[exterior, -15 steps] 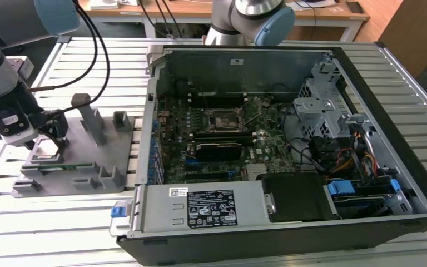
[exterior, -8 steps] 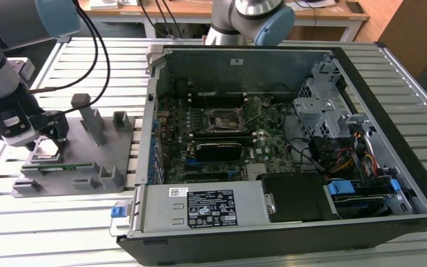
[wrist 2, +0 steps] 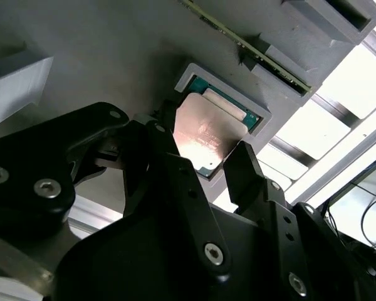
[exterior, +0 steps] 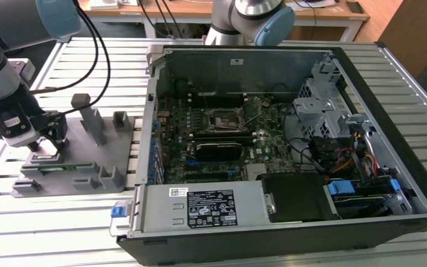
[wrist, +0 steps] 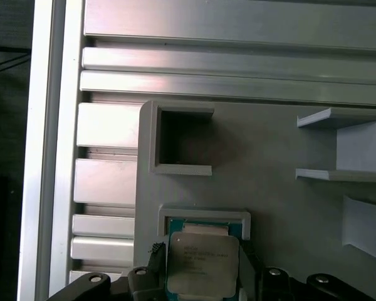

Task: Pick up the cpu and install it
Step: 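Pick up the cpu and move it towards the insertion slot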

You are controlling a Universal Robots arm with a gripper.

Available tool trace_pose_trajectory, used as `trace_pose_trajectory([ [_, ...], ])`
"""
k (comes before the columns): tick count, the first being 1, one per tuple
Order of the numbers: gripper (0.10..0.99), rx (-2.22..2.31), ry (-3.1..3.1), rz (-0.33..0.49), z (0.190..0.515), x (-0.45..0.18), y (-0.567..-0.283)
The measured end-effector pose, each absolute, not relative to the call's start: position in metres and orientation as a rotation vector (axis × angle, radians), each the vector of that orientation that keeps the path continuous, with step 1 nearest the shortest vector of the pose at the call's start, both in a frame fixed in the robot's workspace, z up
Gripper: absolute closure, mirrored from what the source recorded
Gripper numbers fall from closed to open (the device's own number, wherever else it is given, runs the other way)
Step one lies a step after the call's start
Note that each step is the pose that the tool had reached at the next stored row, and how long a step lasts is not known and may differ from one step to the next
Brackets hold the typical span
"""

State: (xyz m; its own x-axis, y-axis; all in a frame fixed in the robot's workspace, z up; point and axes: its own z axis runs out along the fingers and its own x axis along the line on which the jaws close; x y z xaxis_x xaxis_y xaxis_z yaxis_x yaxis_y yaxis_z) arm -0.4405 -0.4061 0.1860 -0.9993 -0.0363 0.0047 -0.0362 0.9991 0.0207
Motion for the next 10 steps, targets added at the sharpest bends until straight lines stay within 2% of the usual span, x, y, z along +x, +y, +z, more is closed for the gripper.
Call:
trace_pose_trajectory([
  [5, 0.522, 0.057, -3.136, -0.032, 0.1860, -0.4404, -0.4061],
  [6, 0.557, 0.057, -3.136, -0.032, 0.1860, -0.4404, -0.4060],
  [10, 0.557, 0.057, -3.136, -0.032, 0.1861, -0.4402, -0.4061],
])
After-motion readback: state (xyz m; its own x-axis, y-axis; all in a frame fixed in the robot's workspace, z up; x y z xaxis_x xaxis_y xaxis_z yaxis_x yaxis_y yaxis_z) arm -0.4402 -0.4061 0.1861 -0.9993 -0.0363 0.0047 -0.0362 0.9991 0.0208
